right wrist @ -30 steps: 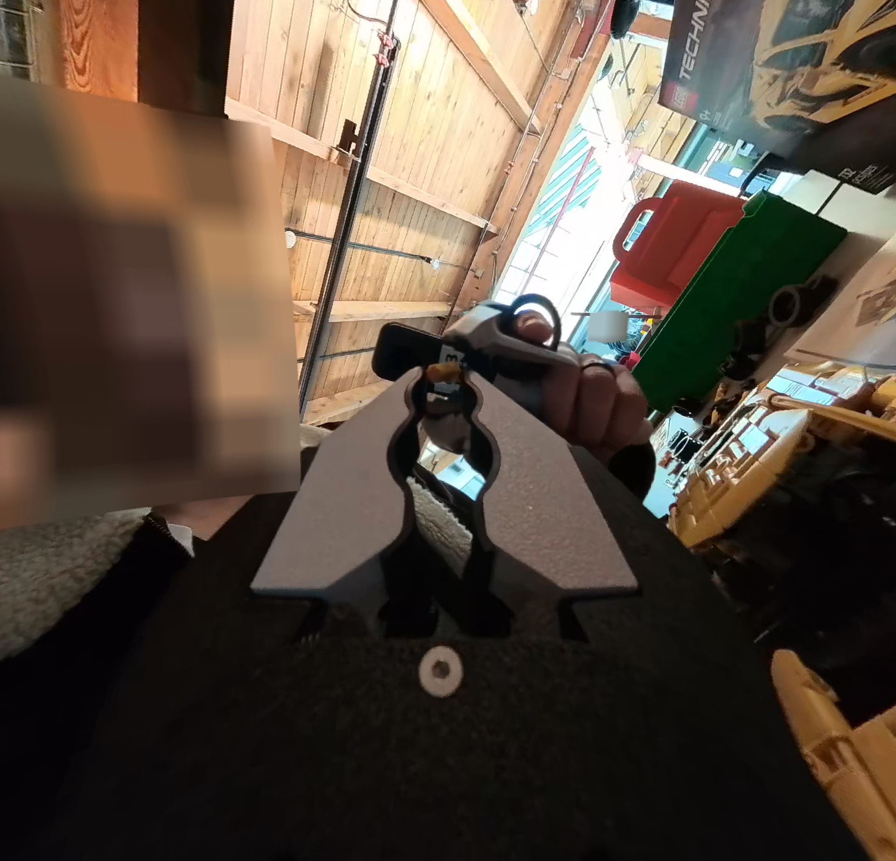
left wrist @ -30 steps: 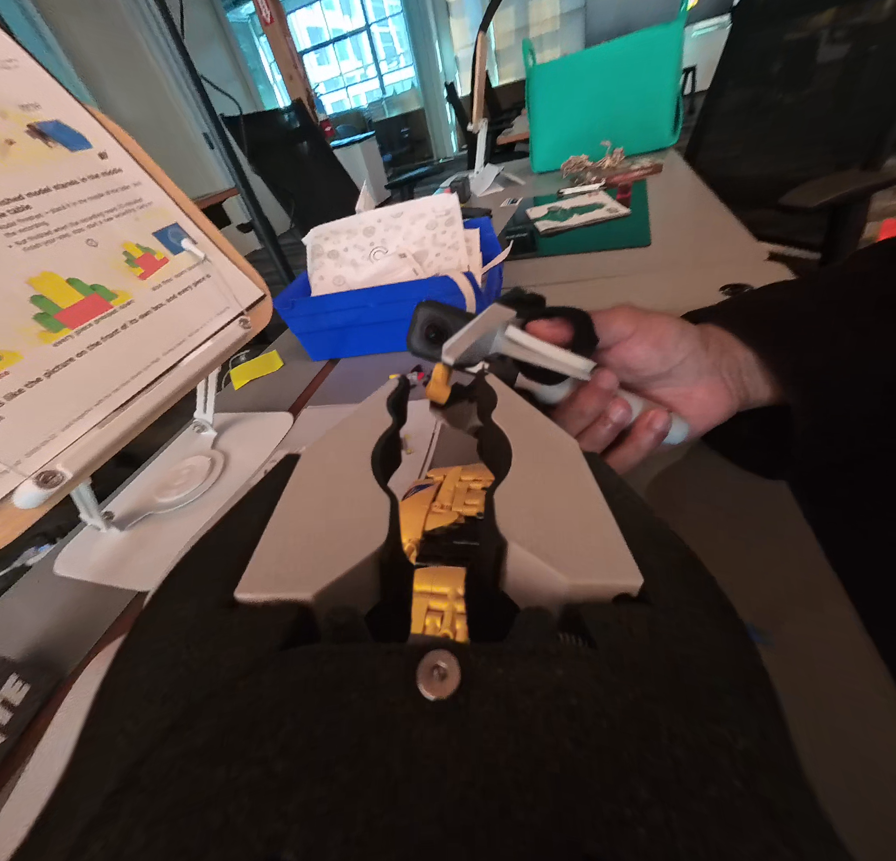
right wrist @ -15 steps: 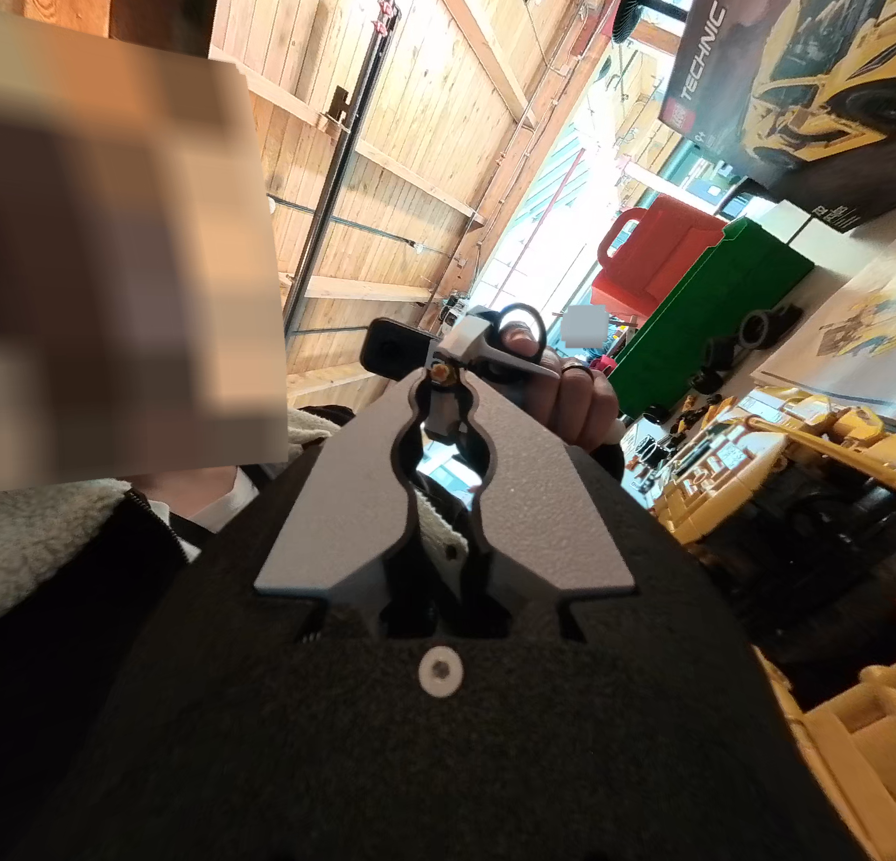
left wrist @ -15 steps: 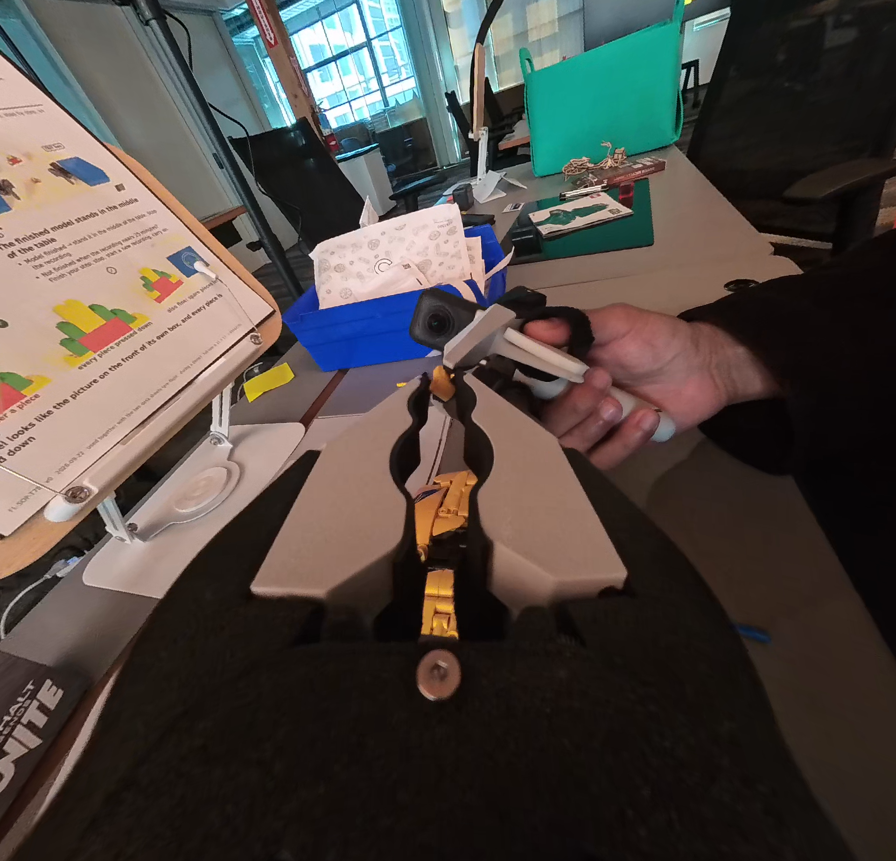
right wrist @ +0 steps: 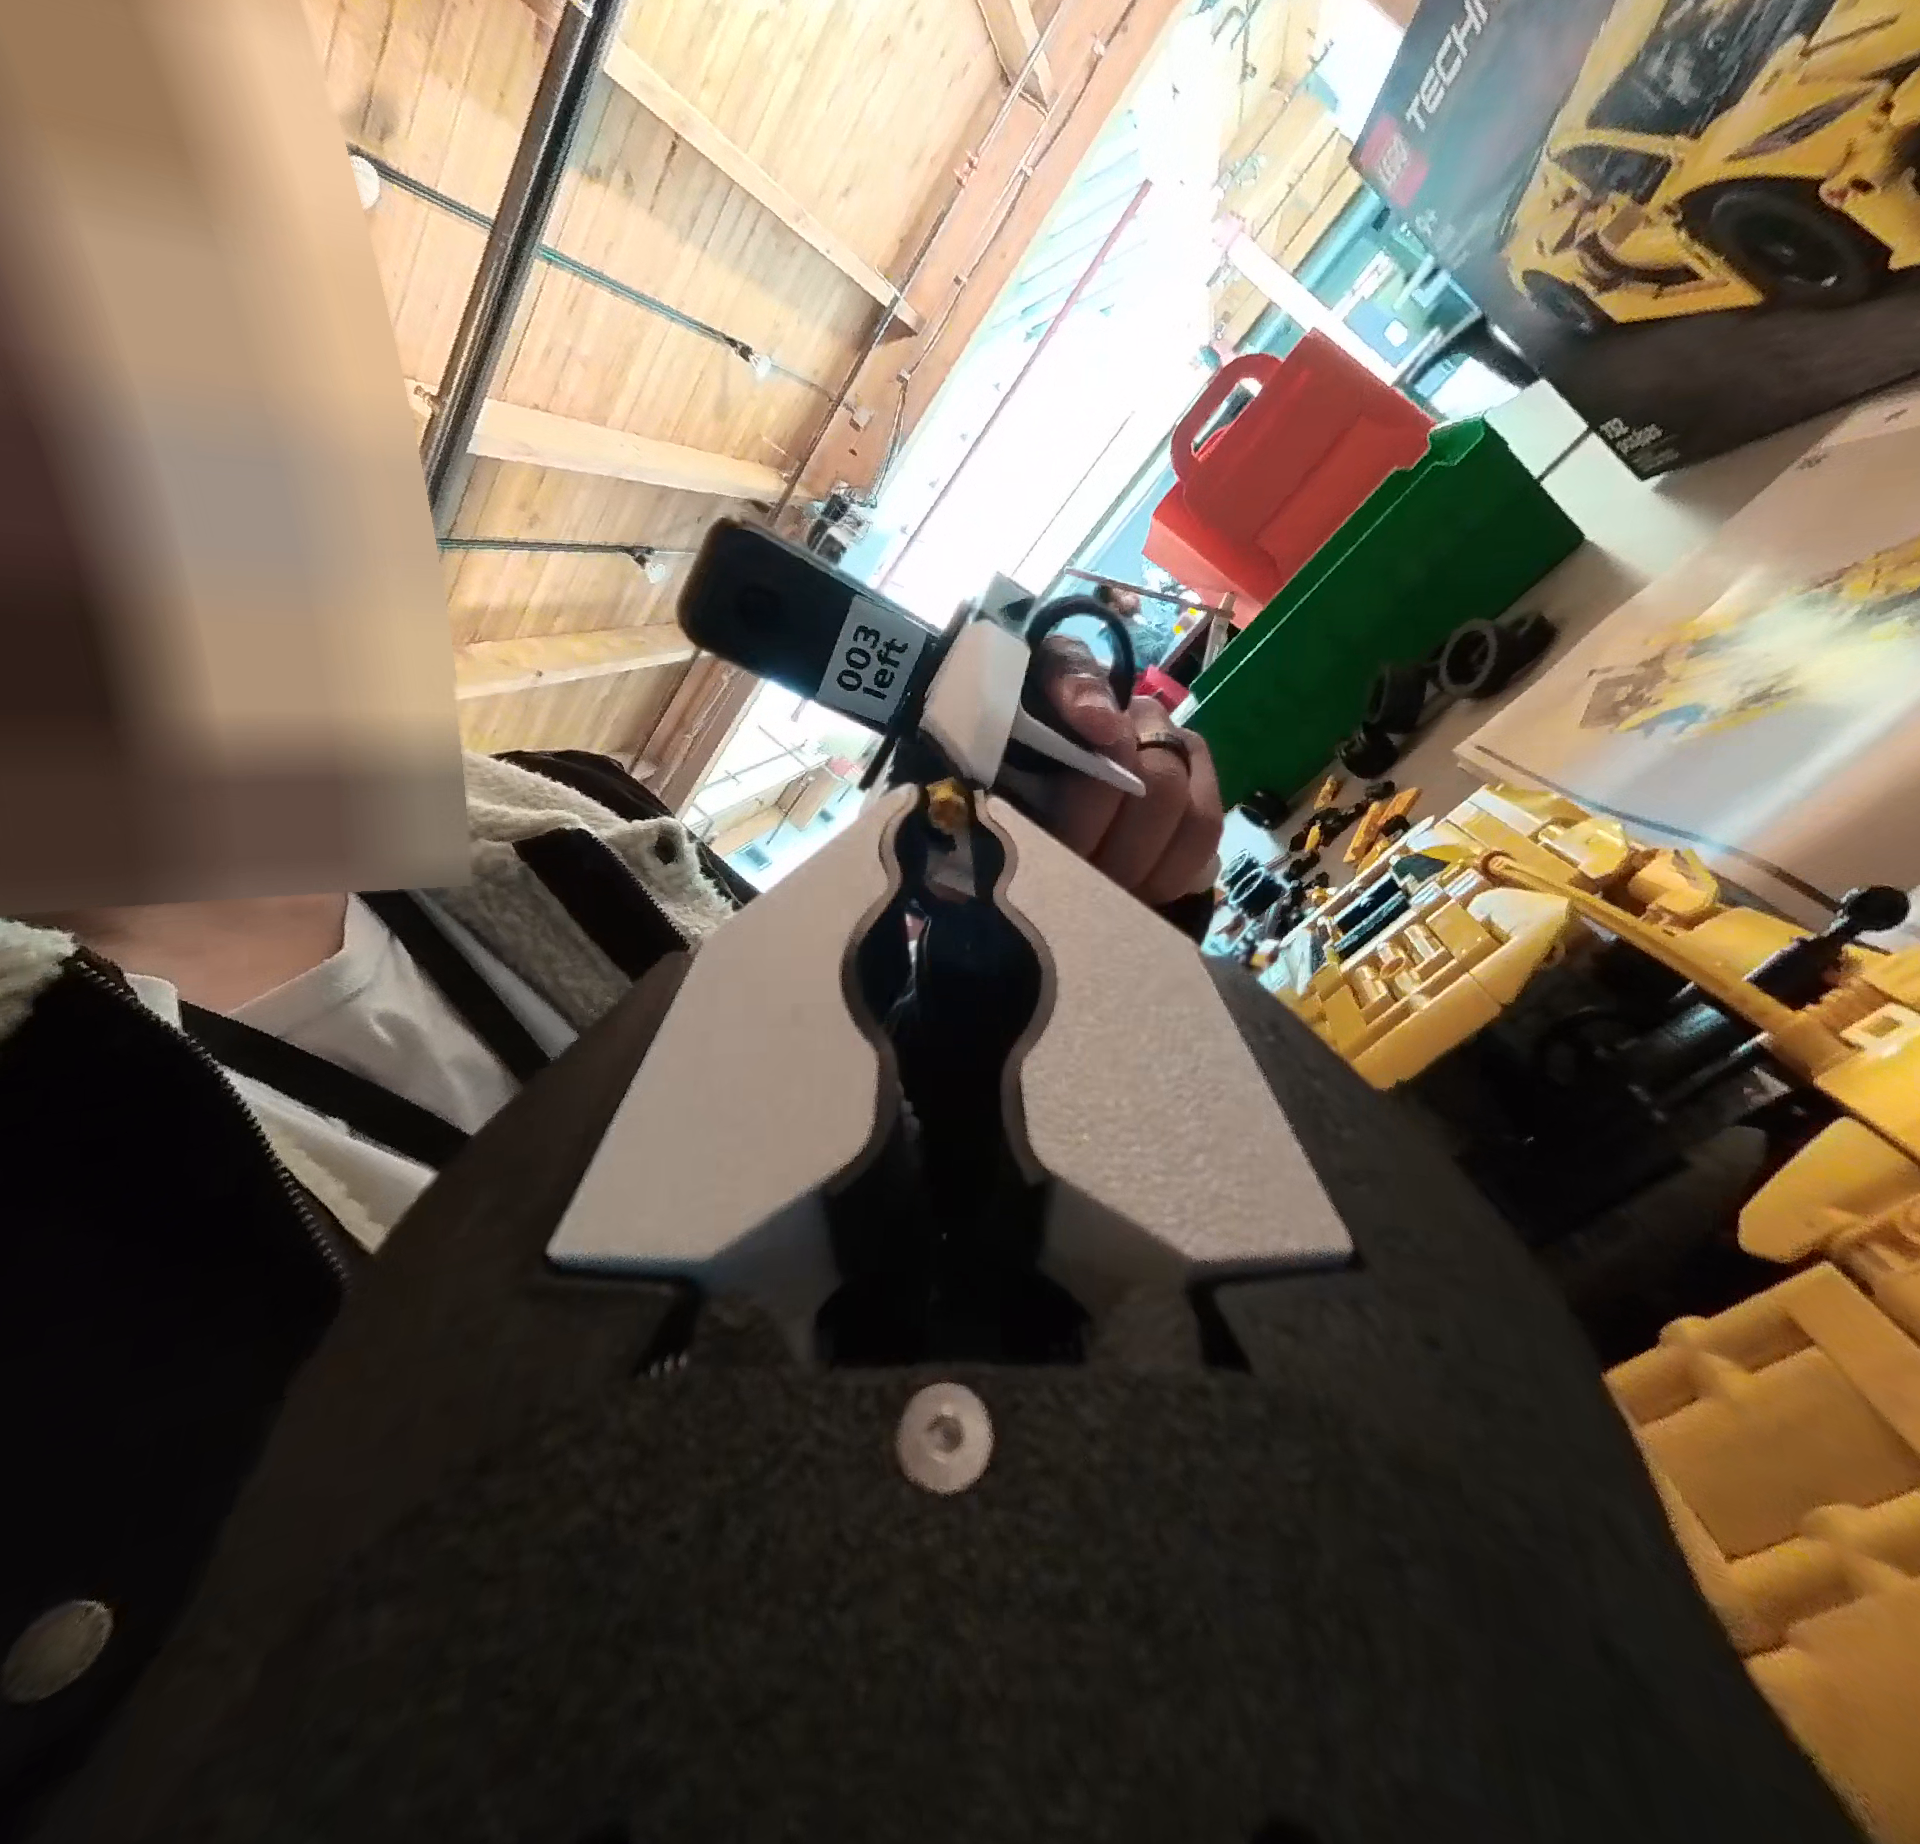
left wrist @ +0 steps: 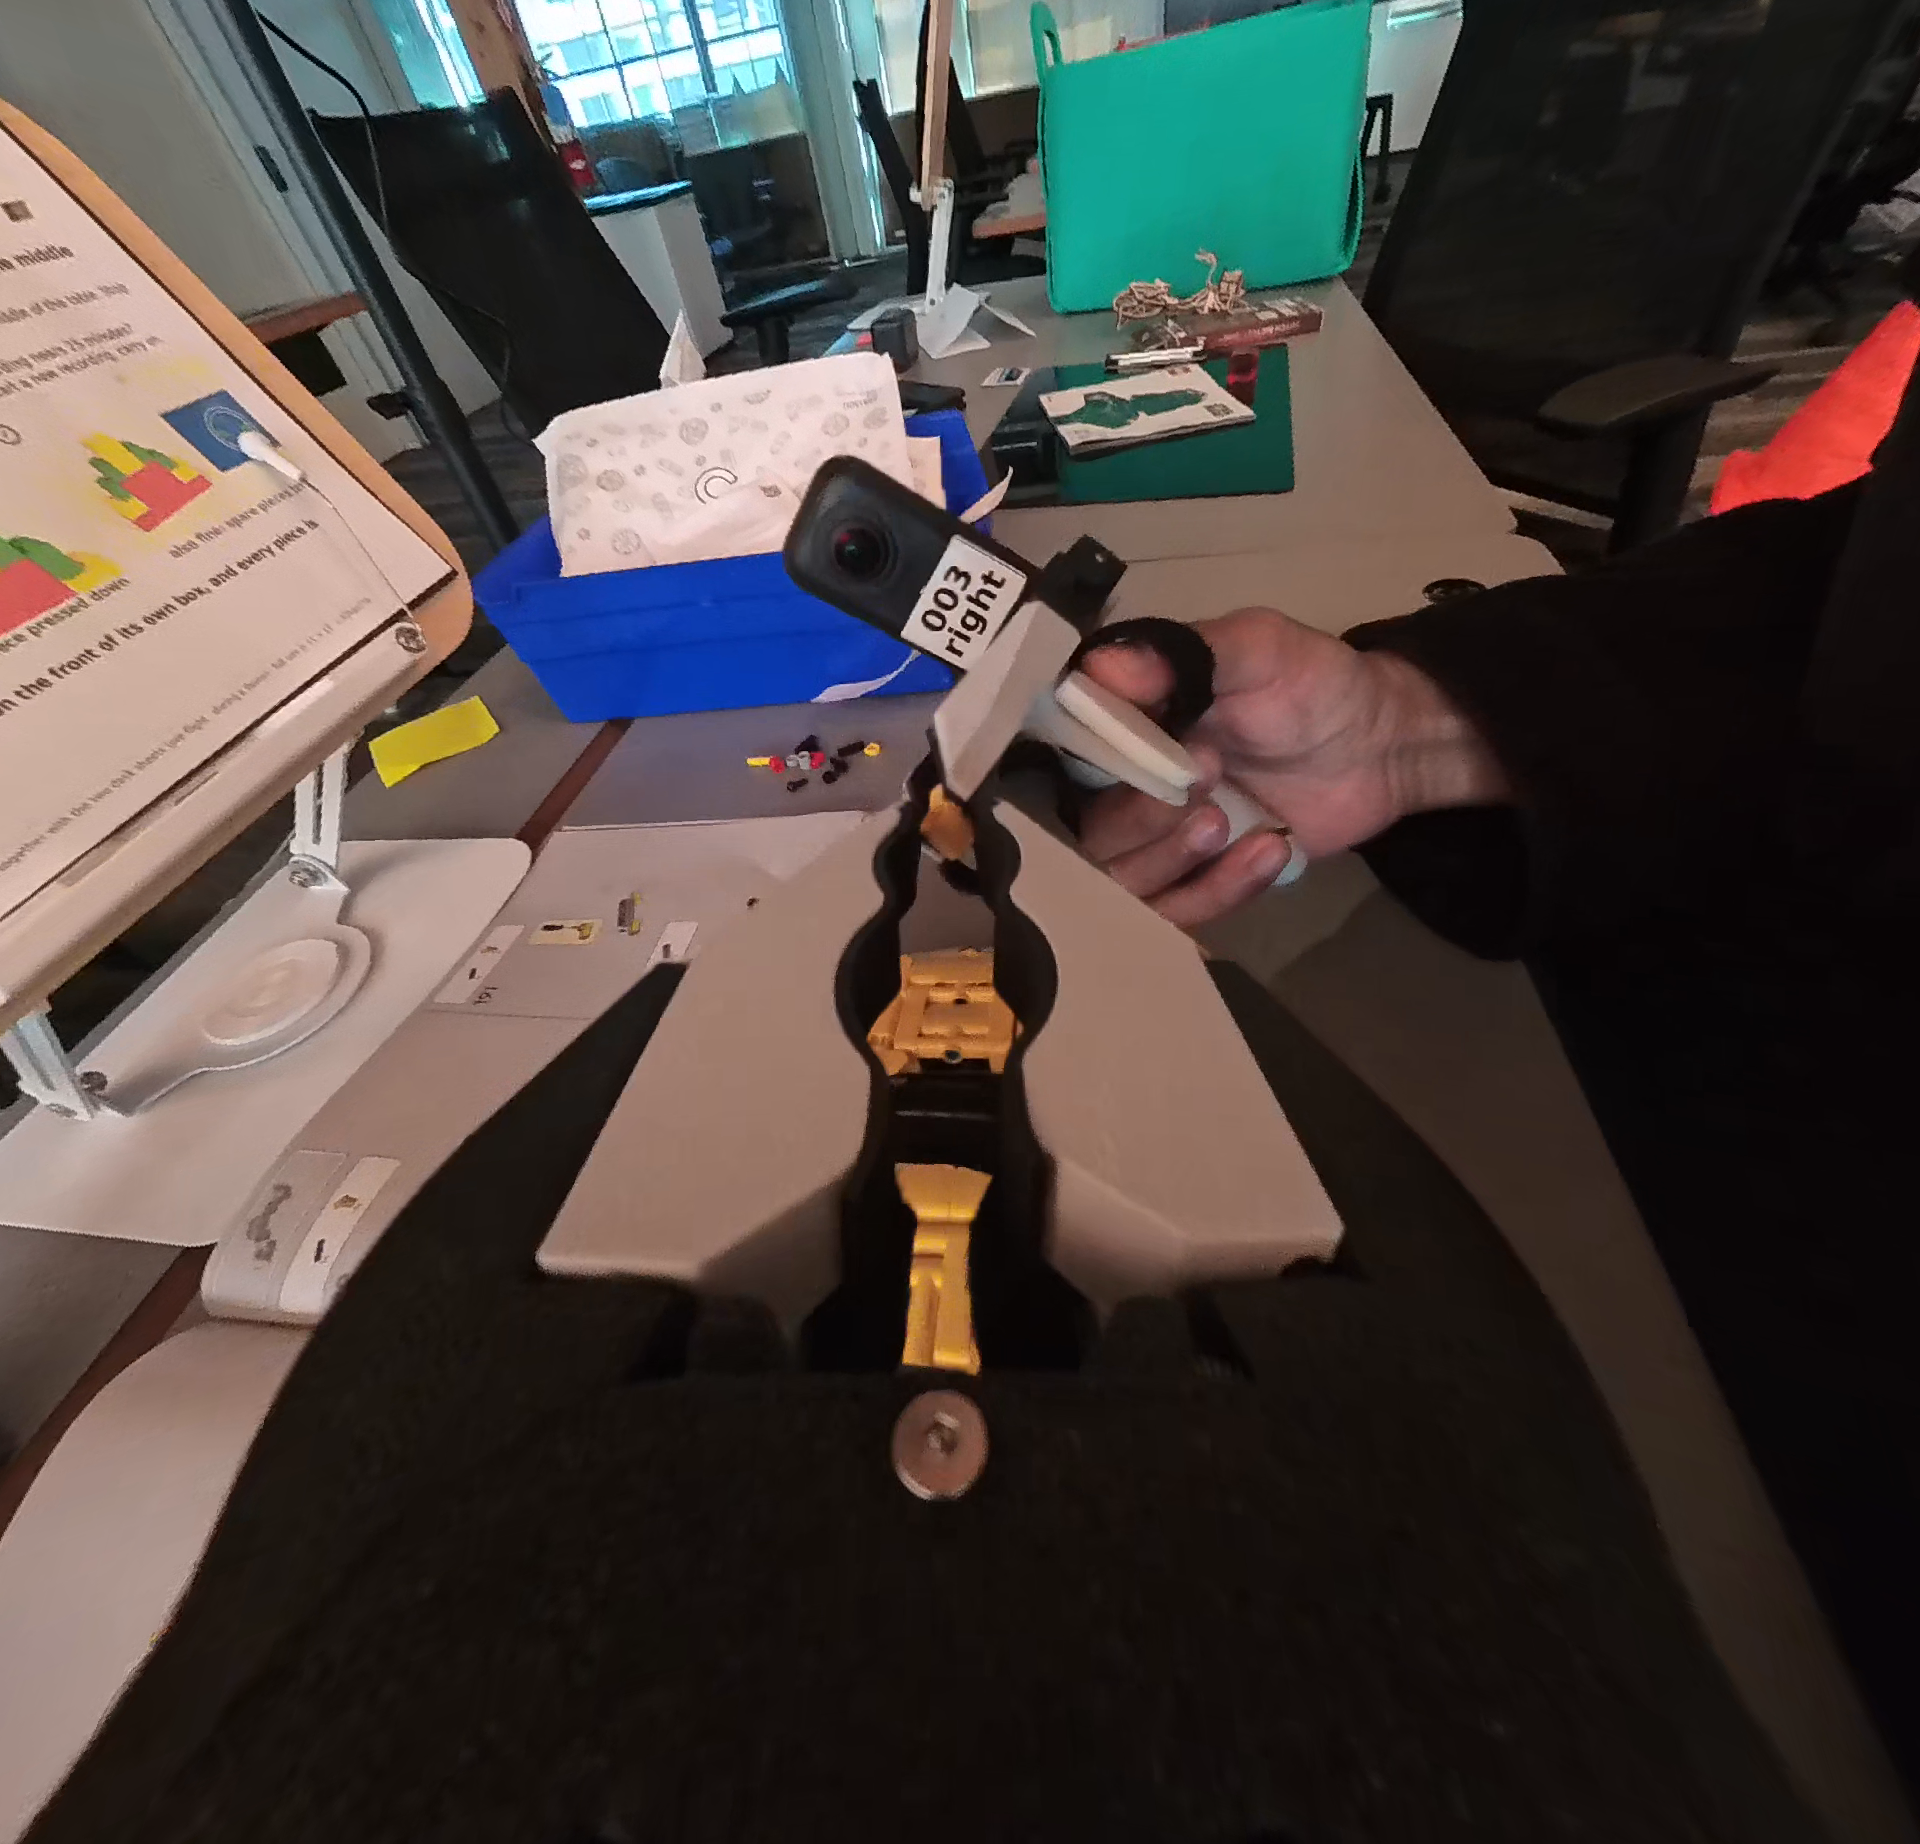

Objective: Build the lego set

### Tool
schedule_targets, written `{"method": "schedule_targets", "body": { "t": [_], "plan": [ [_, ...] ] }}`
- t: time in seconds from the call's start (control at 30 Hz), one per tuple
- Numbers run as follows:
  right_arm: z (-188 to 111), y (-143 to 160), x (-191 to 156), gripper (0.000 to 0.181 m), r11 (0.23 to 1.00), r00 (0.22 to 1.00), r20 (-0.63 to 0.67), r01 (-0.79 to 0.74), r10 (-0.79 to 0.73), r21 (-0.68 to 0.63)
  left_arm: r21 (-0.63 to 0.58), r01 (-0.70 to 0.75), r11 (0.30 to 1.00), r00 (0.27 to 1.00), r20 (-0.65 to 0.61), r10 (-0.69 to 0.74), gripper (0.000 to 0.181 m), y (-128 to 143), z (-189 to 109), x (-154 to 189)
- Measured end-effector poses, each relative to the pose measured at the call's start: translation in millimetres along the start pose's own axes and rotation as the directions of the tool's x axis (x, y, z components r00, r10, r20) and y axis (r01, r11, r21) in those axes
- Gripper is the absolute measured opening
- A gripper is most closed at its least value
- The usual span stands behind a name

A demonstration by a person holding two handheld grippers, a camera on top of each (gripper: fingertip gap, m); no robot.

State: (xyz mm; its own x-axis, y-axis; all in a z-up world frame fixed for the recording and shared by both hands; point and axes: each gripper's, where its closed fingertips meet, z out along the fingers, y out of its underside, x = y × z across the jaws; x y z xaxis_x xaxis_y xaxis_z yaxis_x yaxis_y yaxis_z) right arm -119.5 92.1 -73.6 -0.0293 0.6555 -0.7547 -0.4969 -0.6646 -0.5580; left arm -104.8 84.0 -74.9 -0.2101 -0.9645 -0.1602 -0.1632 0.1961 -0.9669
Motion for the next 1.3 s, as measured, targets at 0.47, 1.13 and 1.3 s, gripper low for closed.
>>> {"method": "schedule_targets", "body": {
  "t": [0.47, 1.13, 1.3],
  "plan": [
    [-0.5, 9.1, 4.5, 0.007, 0.987, 0.989, -0.020, -0.146, 0.145, -0.067, -0.305, -0.176, 0.936, 0.973, 0.089, 0.212, 0.028, 34.7, -18.1, 4.0],
    [7.6, 24.2, -4.4, 0.006, 0.937, 0.942, 0.041, -0.327, 0.334, -0.120, -0.420, -0.412, 0.809, 0.874, 0.069, 0.481, 0.012, 18.9, -15.6, 16.7],
    [8.3, 20.2, -9.3, 0.006, 0.951, 0.951, 0.072, -0.293, 0.300, -0.104, -0.390, -0.396, 0.831, 0.884, 0.082, 0.460, 0.007, 12.8, -15.7, 16.6]
  ]
}}
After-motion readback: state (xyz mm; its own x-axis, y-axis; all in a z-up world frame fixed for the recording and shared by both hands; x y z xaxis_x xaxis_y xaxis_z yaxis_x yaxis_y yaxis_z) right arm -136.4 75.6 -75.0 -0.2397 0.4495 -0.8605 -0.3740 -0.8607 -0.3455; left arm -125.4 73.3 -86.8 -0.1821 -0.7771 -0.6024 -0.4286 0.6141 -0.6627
